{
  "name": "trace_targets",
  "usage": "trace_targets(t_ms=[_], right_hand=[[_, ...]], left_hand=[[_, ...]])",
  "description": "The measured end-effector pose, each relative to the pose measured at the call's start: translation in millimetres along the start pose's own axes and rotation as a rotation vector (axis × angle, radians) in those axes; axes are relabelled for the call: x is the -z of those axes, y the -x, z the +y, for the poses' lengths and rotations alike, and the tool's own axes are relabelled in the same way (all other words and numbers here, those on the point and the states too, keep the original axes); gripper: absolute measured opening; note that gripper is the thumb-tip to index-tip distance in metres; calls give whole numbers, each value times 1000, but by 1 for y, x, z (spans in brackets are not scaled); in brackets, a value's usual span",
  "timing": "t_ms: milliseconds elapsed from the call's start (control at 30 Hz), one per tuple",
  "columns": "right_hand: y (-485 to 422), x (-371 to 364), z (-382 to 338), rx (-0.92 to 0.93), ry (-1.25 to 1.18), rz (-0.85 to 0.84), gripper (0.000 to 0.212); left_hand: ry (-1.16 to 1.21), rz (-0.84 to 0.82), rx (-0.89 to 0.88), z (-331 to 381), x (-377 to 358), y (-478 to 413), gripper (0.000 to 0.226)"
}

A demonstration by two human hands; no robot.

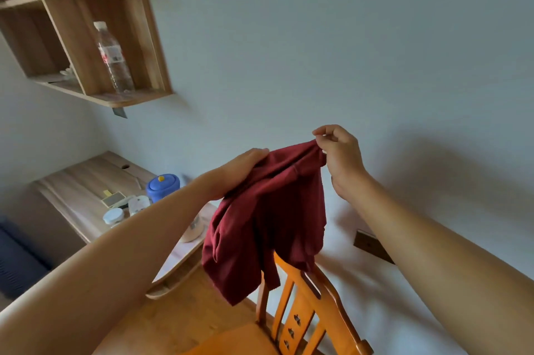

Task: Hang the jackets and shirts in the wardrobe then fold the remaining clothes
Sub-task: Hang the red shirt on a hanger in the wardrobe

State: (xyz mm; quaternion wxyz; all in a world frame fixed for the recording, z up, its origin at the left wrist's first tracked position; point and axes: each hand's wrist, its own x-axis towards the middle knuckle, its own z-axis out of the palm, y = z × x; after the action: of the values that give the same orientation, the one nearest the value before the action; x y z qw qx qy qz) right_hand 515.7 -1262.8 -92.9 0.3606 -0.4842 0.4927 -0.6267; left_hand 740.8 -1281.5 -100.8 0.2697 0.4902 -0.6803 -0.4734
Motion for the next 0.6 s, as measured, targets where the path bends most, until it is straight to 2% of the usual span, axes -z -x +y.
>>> trace_targets(t_ms=[167,200,267,333,367,467,533,600], right_hand=[[-7,-11,-23,107,144,-7,18],[-7,-14,-27,131,183,-11,17],[-8,-15,-32,175,285,-42,17],[-9,-11,-36,206,416,-102,19],[-9,-8,-38,213,480,-137,21],[-9,3,-45,255,669,-231,23],[-6,14,-48,324,879,-318,22],[-6,28,-48,441,1216,-410,51]], left_hand=[[-349,-71,-148,-9,3,5,94],[-436,-37,-200,-10,0,5,91],[-543,91,-295,-11,-2,3,60],[-550,246,-372,-11,5,0,27],[-538,298,-391,-12,11,-2,20],[-490,397,-398,-14,28,-6,23],[-426,466,-363,-13,39,-8,21],[-291,537,-301,-11,51,-8,25]])
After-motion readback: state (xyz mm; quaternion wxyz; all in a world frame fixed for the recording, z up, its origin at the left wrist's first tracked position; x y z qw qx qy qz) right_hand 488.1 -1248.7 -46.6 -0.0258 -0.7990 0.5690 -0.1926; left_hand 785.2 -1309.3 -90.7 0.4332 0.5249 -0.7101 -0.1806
